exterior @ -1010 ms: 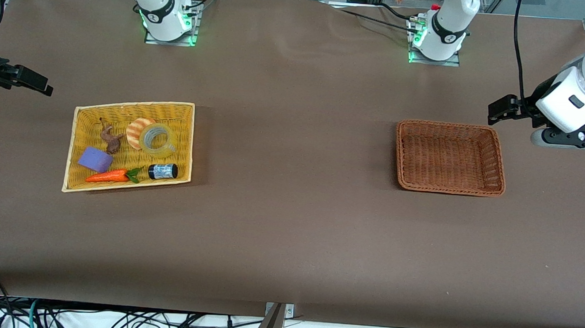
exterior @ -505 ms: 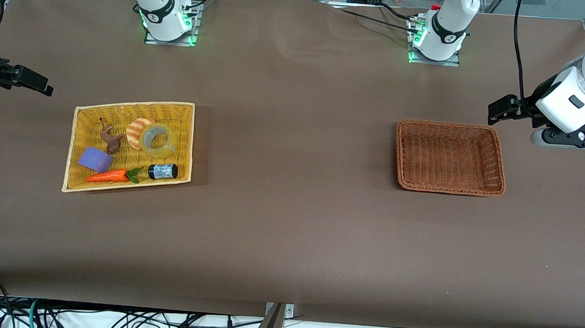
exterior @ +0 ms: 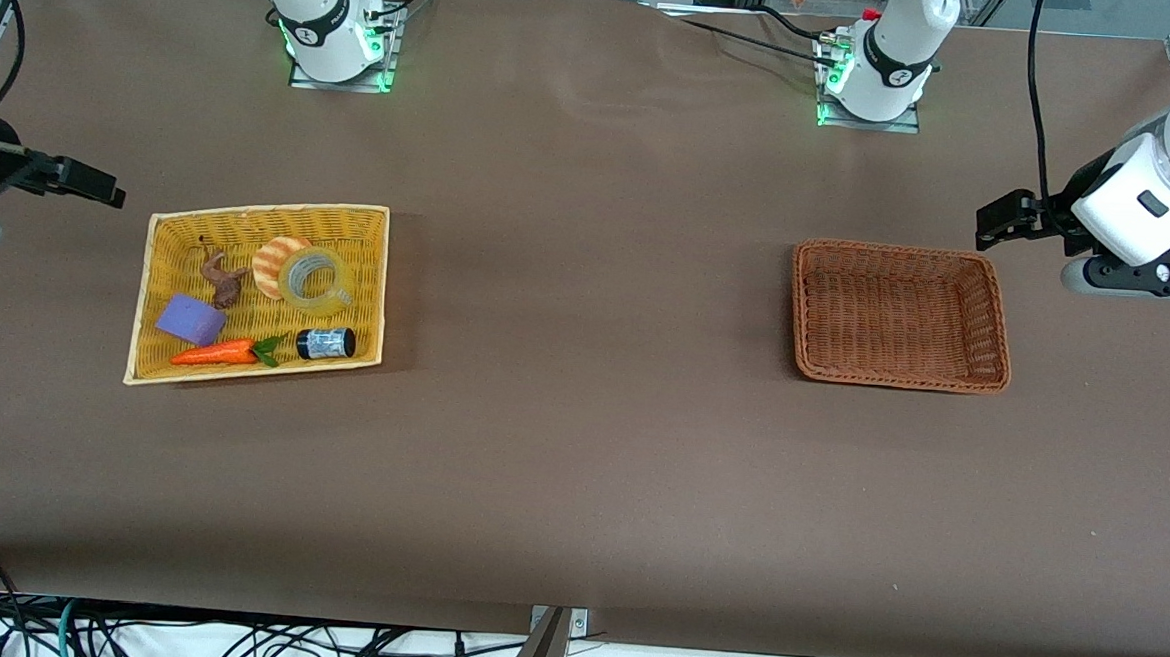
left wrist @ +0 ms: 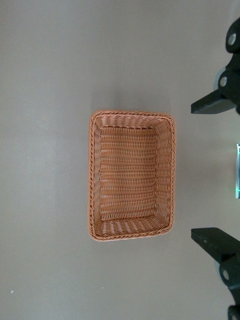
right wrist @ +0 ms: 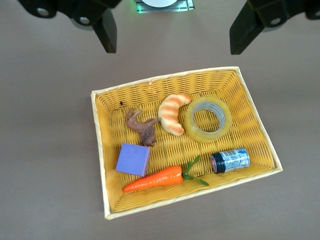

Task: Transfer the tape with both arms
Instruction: 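Reach the right gripper down to the yellow tape roll in the tray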

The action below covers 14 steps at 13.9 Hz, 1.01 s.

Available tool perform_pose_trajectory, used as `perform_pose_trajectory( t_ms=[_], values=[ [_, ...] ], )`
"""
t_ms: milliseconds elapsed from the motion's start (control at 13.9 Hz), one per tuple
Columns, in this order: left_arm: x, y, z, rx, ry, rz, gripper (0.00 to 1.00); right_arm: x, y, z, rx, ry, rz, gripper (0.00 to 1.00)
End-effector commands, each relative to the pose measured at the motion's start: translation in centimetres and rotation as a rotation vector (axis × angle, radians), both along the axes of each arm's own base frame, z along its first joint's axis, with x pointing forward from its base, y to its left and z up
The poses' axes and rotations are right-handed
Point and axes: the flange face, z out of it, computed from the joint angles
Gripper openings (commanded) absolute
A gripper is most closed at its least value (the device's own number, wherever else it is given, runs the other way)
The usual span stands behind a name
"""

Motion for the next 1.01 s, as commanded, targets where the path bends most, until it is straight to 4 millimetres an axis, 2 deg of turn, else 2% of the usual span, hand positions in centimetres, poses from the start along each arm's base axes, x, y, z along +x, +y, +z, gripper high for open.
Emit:
perform_pose_trajectory(
  t_ms=[0,72,144,216,361,433,577,721,793,938],
  values=[
    [0.2,-0.1,0.5,-0.010,0.004,-0.005,1.00,1.5,0.5,-3.5,0.001,0.037,0.012,1.00],
    [0.2,-0.1,0.5,-0.010,0.004,-0.005,1.00,1.8,0.6,-4.5,0.000,0.024,0.013,1.00],
    [0.2,-0.1,0.5,-0.010,0.004,-0.005,1.00,1.9,1.5,-5.9,-0.001,0.010,0.029,1.00],
    [0.2,-0.1,0.5,-0.010,0.004,-0.005,1.00,1.9,2.5,-8.4,-0.001,-0.004,0.046,1.00],
    [0.2,-0.2,0.6,-0.011,0.003,-0.006,1.00,0.7,3.9,-14.5,-0.004,-0.053,0.033,1.00],
    [0.2,-0.2,0.5,-0.011,0.004,-0.006,1.00,0.1,5.6,-16.6,-0.005,-0.081,0.027,1.00],
    [0.2,-0.1,0.5,-0.010,0.004,-0.005,1.00,-0.8,8.2,-19.3,-0.007,-0.113,-0.007,1.00],
    [0.2,-0.2,0.5,-0.011,0.004,-0.006,1.00,-1.7,9.3,-22.0,-0.002,-0.149,-0.017,1.00],
    [0.2,-0.2,0.5,-0.011,0.004,-0.006,1.00,-2.3,10.4,-23.2,0.004,-0.164,-0.009,1.00],
    [0.2,-0.1,0.5,-0.010,0.004,-0.005,1.00,-3.1,11.3,-24.9,0.013,-0.191,0.004,1.00]
  ],
)
